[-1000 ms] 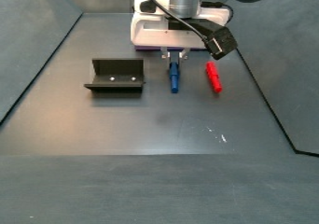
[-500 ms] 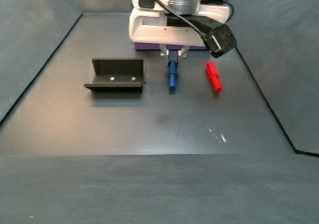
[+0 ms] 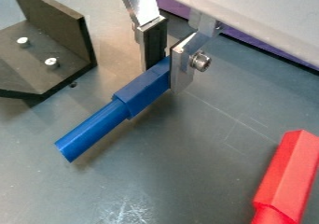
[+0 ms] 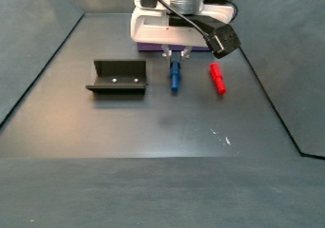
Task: Pick up the blue object. Move up. Place the blue object on the fixture. Regrasp the blue object. Move to above the board. Insert the blue object.
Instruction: Pick up the blue object, then move up, then place the blue object on the fixture.
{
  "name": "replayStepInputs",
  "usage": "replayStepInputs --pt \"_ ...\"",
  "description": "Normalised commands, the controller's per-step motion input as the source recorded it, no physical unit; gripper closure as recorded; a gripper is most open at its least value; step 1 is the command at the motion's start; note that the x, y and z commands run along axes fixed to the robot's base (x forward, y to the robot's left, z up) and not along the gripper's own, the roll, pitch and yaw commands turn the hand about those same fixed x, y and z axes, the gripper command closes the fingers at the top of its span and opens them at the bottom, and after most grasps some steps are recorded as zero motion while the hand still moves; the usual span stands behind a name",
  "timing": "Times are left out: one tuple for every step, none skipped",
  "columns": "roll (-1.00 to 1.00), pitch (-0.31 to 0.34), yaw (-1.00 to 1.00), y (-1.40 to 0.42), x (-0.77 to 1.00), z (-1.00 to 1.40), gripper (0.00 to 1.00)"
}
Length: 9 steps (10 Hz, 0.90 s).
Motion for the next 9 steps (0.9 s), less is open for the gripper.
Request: replayStepInputs --pt "0.00 0.000 0.00 0.00 0.00 0.00 1.00" --pt "0.00 0.000 0.00 0.00 0.00 0.00 1.00" --pt "0.00 0.000 0.00 0.00 0.00 0.00 1.00" --pt "0.00 0.000 0.00 0.00 0.00 0.83 1.00" --pt "-0.02 0.037 0.01 -0.05 -0.08 0.78 1.00" --pt "-0.01 0.042 0.02 -0.04 -0.11 0.59 1.00" --pt "0.00 0.003 0.01 -0.03 -0.07 0.30 1.00" --pt "0.00 0.000 0.00 -0.01 0.02 0.00 1.00" --pt "-0.77 0.037 0.00 0.17 0.37 0.12 1.00"
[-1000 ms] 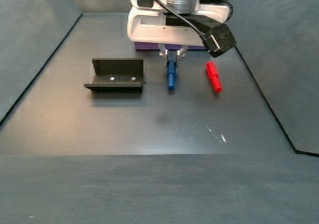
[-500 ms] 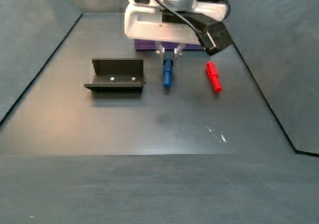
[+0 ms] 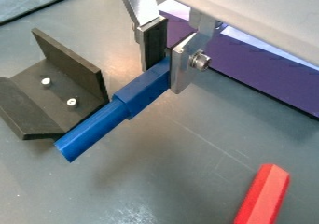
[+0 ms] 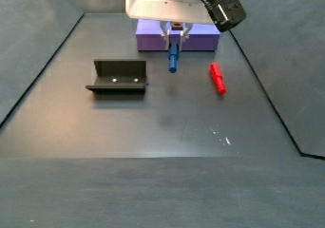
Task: Pick up the blue object. Move up. Place the blue object on the fixture. Regrasp the blue object. Move to above the board. Insert the blue object.
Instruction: Place the blue object on the fixture.
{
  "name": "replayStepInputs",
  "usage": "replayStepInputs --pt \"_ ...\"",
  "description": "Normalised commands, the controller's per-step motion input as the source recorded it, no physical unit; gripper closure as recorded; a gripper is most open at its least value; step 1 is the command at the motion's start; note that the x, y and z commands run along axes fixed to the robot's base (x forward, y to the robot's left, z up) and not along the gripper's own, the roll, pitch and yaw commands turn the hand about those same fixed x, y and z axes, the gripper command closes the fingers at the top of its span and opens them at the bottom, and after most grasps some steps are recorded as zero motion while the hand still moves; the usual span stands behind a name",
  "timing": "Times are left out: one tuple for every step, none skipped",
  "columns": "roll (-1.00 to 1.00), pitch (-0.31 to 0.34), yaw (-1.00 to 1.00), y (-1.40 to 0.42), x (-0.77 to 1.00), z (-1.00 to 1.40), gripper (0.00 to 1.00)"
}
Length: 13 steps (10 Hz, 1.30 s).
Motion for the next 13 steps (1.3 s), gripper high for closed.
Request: replayStepInputs --pt "-1.00 -0.009 0.00 0.15 0.47 0.07 1.00" --pt "-1.00 -0.077 0.00 0.13 0.54 0.05 1.00" --pt "-1.00 -0.069 0.00 0.13 0.59 0.05 1.00" --pt "-1.00 -0.051 0.00 0.10 0.61 0.05 1.00" --pt "-1.00 -0.046 -0.01 0.09 0.62 0.05 1.00" --pt "-1.00 -0.029 -0.01 0.09 0.62 0.05 1.00" --pt "-1.00 -0.014 0.00 0.09 0.61 0.06 1.00" --pt "-1.00 0.000 0.00 0.07 0.62 0.05 1.00" --pt "-1.00 0.000 0.00 0.07 0.62 0.05 1.00" --pt "-1.00 0.000 0.00 0.08 0.62 0.05 1.00" --pt "-1.00 0.000 0.00 0.10 0.59 0.06 1.00" --pt "-1.00 0.000 -0.05 0.12 0.50 0.10 1.00" --pt "-1.00 -0.020 -0.10 0.11 0.48 0.11 1.00"
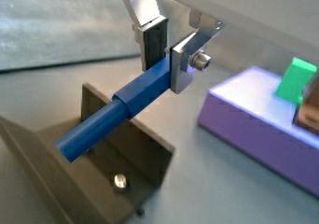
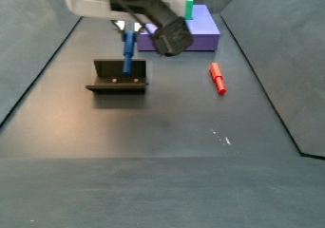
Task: Pick up the blue object. Move up. Place the blue object on the fixture. Regrasp the blue object. Move to above the board. Insert the blue object.
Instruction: Place the blue object on the fixture.
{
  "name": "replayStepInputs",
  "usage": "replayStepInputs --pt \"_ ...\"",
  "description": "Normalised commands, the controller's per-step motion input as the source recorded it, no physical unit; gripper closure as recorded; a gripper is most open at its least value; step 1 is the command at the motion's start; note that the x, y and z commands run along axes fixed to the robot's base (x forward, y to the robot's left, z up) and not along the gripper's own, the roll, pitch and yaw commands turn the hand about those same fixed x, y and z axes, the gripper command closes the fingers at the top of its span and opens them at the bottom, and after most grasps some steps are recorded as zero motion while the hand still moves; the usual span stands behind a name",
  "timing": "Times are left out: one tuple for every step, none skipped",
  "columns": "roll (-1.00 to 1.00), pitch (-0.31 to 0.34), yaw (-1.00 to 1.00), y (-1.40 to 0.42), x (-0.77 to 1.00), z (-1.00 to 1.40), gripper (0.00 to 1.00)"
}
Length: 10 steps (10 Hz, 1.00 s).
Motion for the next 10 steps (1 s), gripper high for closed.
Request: replayStepInputs --pt "-1.00 -0.037 -0.12 0.10 0.47 0.11 1.00" --pt "-1.00 -0.071 -0.17 0.08 0.46 0.12 1.00" --pt "-1.00 -0.163 -0.26 0.01 0.43 0.00 1.00" --pt "-0.82 -0.223 -0.29 0.00 0.33 -0.08 1.00" --pt "-0.32 -0.211 -0.22 0.01 0.00 -0.14 1.00" --pt "0.00 -0.049 -0.03 0.00 -0.01 -0.13 1.00" --pt "0.00 -0.014 0.00 0.00 0.00 -0.14 1.00" --pt "0.02 0.000 0.00 0.00 0.00 -0.16 1.00" --pt "0.15 0.000 0.00 0.00 -0.06 -0.27 1.00" --pt "0.15 -0.037 0.00 0.02 -0.10 -0.32 1.00"
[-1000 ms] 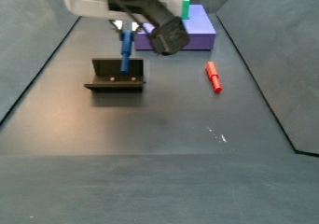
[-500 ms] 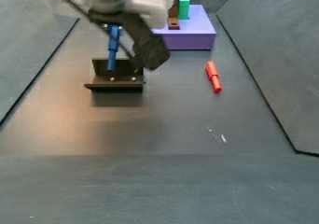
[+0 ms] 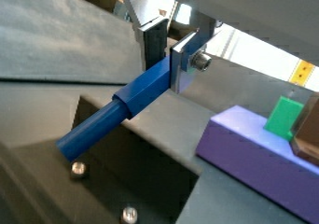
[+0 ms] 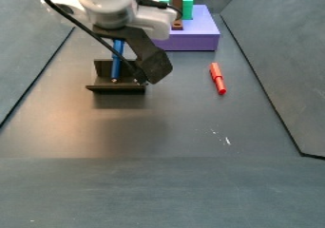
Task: Pick up the blue object. Move up. Place the blue object on the fixture. Regrasp the blue object. Move to above the board. Insert the blue object.
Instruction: Place the blue object on the fixture.
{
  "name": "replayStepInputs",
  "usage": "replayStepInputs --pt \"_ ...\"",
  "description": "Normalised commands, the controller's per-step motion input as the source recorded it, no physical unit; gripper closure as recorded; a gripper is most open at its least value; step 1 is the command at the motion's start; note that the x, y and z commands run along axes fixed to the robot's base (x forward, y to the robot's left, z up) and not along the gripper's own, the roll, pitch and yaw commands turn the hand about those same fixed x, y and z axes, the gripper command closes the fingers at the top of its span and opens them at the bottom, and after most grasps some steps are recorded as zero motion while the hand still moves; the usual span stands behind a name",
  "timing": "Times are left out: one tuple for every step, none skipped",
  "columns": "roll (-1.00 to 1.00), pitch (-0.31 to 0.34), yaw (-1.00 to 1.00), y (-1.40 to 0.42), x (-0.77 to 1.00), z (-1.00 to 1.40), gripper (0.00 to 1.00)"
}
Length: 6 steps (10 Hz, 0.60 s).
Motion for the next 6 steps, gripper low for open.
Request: replayStepInputs --pt "0.11 0.000 0.00 0.04 -0.07 -0.28 1.00" --pt "0.00 0.000 0.00 0.03 0.00 -0.14 1.00" --pt "0.00 0.006 0.00 0.06 0.00 -0.02 1.00" --pt "0.00 0.037 0.00 0.09 0.00 0.00 1.00" --pt "0.01 0.017 0.00 0.09 0.00 -0.01 1.00" --pt "0.00 0.000 0.00 0.07 0.00 -0.05 1.00"
